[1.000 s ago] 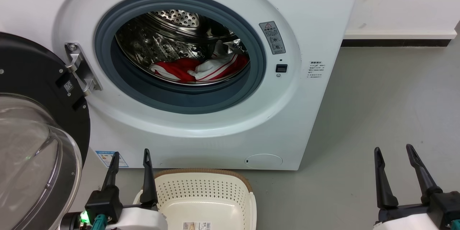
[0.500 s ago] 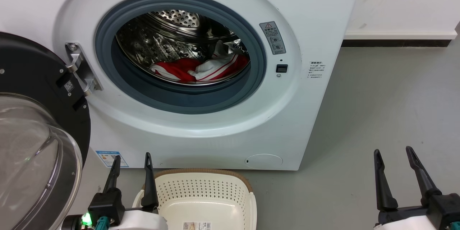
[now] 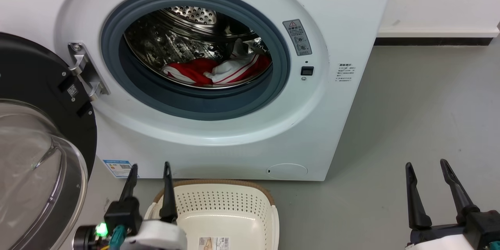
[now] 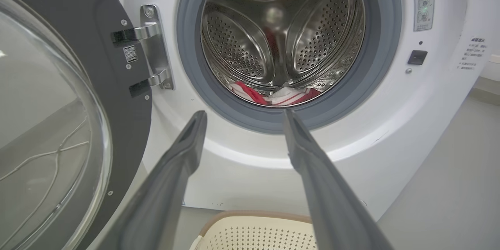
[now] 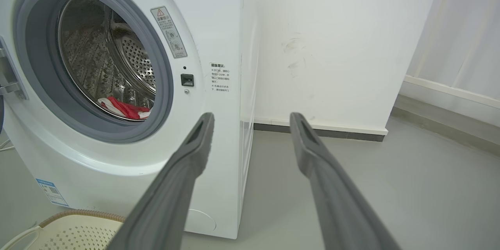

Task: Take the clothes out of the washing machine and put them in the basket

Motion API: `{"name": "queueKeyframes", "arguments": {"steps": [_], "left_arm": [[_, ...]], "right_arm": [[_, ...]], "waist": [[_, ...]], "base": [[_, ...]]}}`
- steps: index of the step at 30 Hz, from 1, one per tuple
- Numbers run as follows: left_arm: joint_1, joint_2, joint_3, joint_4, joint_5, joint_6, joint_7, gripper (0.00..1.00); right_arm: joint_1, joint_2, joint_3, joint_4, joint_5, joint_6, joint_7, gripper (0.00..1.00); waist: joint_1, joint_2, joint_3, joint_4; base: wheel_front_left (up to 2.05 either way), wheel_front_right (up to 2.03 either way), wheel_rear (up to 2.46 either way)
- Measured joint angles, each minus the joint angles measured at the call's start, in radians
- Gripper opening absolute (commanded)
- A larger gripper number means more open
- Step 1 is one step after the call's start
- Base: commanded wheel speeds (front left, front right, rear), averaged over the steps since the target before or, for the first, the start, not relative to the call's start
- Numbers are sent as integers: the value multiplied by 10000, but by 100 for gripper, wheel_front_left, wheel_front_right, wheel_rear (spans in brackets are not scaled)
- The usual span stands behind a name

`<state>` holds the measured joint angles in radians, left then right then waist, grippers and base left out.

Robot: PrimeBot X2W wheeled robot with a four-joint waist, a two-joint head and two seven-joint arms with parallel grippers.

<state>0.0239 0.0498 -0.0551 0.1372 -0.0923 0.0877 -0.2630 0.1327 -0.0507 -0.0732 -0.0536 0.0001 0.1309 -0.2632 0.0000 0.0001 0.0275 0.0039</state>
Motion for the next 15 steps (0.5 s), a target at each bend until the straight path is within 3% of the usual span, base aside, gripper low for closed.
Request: {"name": "queueKeyframes", "arguments": {"steps": [8, 15], "left_arm": [[-2025, 71, -50, 1496, 391, -372, -2, 100], [-4752, 662, 90, 3453, 629, -629, 0, 100]], "right_arm": [[-369, 0, 130, -90, 12, 2, 0, 100], [-992, -2, 203, -113, 134, 2, 0, 100]], "waist": [[1, 0, 592, -132], [1, 0, 1523, -472]], "base": [[0, 0, 0], [0, 0, 0]]}}
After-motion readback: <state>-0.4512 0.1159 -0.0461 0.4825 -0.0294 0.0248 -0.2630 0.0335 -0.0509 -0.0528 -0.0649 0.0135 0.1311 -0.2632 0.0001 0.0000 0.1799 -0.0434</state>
